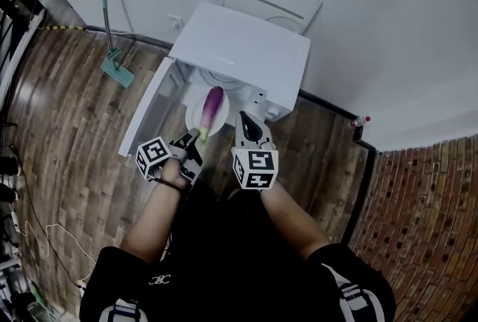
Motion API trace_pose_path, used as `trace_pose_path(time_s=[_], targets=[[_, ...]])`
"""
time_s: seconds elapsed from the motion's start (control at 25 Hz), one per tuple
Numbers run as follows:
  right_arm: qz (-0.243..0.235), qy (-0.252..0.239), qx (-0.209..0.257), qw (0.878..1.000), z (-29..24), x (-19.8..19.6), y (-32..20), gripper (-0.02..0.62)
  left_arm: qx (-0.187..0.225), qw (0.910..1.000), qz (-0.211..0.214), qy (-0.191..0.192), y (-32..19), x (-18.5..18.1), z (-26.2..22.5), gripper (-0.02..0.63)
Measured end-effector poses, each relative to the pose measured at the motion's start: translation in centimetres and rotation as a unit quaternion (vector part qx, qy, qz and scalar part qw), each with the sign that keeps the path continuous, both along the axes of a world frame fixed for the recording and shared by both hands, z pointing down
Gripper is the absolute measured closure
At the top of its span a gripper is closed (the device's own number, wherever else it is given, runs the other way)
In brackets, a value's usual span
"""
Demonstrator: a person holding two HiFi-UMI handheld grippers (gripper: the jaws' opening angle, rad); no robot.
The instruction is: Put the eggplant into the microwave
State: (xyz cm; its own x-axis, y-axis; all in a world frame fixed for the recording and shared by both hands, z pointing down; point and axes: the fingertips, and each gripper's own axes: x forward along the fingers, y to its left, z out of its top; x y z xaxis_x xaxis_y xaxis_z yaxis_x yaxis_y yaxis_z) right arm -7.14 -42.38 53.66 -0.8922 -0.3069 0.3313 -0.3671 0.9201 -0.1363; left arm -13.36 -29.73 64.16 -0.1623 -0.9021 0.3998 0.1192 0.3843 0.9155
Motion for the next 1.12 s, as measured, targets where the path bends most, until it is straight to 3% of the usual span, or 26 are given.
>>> trace_pose_path(time_s=[0.32, 0.48, 0.88, 1.12], targets=[[-0.007, -0.061, 0.045, 0.997, 13.9, -4.4, -1.7, 0.584, 0.072, 0.9970, 0.021, -0.016, -5.4, -4.7, 11.6, 0.586], [0.000, -0.071, 0.050, 0.996, 18.3, -4.5, -2.2, 0.584, 0.083, 0.9958, 0.027, -0.026, -7.6, -6.9, 15.2, 0.584], [0.014, -0.077, 0.047, 0.996, 20.9, -3.4, -1.4, 0.584, 0.087, 0.9956, 0.027, -0.018, -10.5, -10.3, 16.6, 0.584], [0.020, -0.076, 0.055, 0.995, 20.8, -2.8, -1.6, 0.584, 0.069, 0.9955, 0.045, -0.047, -12.9, -11.9, 15.9, 0.584]])
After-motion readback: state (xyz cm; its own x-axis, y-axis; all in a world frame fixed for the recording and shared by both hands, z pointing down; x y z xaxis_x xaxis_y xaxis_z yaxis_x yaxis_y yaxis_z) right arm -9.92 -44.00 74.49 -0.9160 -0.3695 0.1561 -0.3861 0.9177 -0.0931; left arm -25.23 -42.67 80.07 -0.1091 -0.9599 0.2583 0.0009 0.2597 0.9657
